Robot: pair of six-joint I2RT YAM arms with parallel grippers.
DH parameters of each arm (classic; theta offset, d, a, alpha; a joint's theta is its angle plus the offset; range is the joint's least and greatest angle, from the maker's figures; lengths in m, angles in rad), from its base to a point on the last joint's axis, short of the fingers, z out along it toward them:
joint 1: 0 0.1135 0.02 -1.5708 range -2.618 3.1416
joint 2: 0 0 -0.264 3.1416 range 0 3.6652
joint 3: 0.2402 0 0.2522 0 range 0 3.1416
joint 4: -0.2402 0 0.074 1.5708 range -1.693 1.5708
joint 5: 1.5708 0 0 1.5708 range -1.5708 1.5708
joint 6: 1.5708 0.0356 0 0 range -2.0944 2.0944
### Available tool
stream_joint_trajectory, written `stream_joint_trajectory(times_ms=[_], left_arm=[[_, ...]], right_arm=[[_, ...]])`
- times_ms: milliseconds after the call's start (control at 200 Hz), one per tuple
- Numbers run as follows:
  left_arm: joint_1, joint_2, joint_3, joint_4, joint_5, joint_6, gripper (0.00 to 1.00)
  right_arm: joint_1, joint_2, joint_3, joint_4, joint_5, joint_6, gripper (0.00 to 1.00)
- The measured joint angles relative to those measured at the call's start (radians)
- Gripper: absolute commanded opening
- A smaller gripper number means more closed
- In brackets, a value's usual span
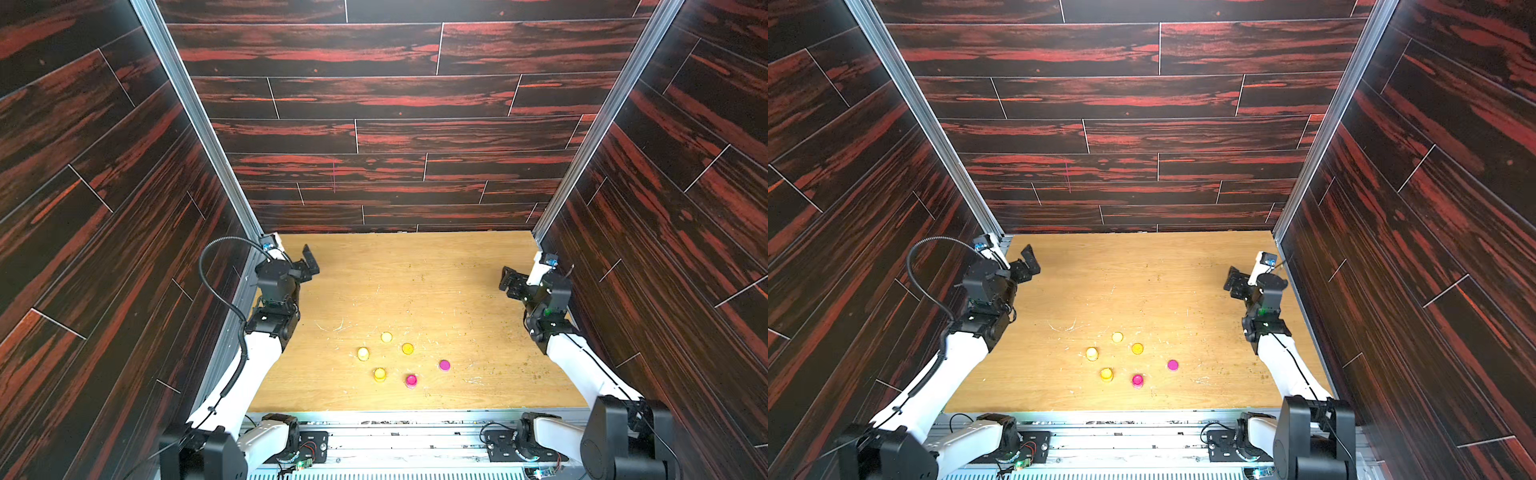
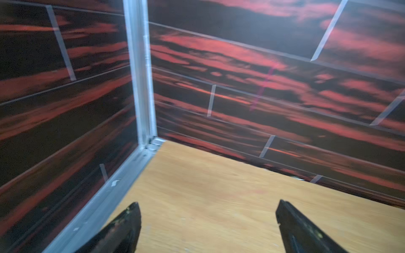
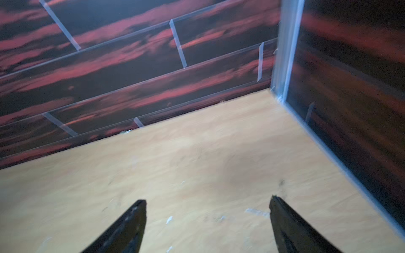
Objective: Close the paint jar lid
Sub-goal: Pick up the paint jar from the center of the board.
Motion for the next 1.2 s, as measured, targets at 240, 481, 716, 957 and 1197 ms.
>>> stream_joint_trajectory(times_ms=[240, 481, 716, 957, 1197], left_arm=[[-0.203, -0.072, 0.023, -0.315, 0.064, -0.068, 1.00], [-0.459, -0.211, -0.049, -0.486, 0.121, -0.159, 1.00], [-0.623, -0.359, -0.236, -0.538, 0.122, -0.255, 1.00], [-0.752, -0.454, -0.312, -0.537, 0.043, -0.243, 1.00], [-0.898, -0.469, -0.354, -0.512, -0.074, -0.185, 1.00]], right_arm=[[0.280, 0.003, 0.108, -0.447, -0.045, 0.075, 0.89], [0.448, 0.003, 0.109, -0.666, -0.078, 0.171, 0.86], [0.698, 0.020, 0.112, -0.747, -0.084, 0.241, 0.82], [0.932, 0.191, 0.197, -0.804, -0.055, 0.319, 0.79], [1.028, 0.342, 0.282, -0.829, -0.029, 0.372, 0.73]])
